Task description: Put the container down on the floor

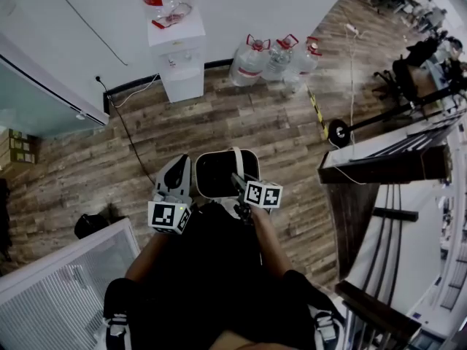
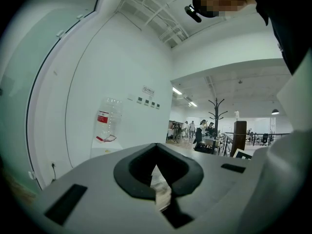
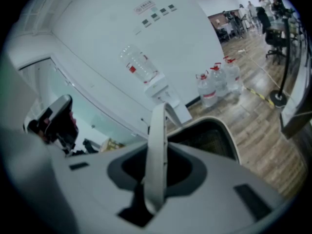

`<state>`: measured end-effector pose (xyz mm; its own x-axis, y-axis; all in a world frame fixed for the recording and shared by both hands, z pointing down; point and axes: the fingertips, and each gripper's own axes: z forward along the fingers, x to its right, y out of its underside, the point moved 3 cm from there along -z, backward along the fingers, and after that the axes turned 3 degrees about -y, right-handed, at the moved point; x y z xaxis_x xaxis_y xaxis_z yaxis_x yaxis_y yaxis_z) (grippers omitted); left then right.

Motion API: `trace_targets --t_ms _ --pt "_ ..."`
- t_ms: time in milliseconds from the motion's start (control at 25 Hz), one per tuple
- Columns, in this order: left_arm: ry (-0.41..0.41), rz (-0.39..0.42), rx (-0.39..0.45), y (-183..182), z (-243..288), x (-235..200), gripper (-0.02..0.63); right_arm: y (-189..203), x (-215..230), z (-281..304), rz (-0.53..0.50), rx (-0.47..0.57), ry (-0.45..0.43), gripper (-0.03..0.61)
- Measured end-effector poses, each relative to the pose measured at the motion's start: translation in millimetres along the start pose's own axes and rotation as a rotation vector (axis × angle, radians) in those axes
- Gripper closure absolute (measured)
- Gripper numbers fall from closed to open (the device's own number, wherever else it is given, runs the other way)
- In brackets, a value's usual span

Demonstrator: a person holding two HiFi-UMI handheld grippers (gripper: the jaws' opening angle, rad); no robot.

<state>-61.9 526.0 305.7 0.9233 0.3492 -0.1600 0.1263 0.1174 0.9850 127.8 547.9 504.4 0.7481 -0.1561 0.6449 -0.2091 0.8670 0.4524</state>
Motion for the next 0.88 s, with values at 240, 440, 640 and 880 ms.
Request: trace_targets --t_ms 240,440,640,880 --pt "-0.021 0.004 -0.015 2.9 13.6 2.5 0.586 -13.5 27.6 -9.6 0.021 0.003 0.024 0.477" --pt "-0.039 -0.007 -0.023 6.4 41.1 -7.4 0.586 -36.2 51.0 -8.6 0.054 0.018 0.049 0.477" --pt "-0.016 -0.021 -0.031 9.9 90.2 -18.8 0.586 -65.9 70.6 -0.2 0.084 0.031 0.071 0.478" --pt "0.022 -0.029 -0.035 8.1 157.1 -34.9 0.586 -108.5 86.2 19.2 0.107 0.039 0.092 0.478"
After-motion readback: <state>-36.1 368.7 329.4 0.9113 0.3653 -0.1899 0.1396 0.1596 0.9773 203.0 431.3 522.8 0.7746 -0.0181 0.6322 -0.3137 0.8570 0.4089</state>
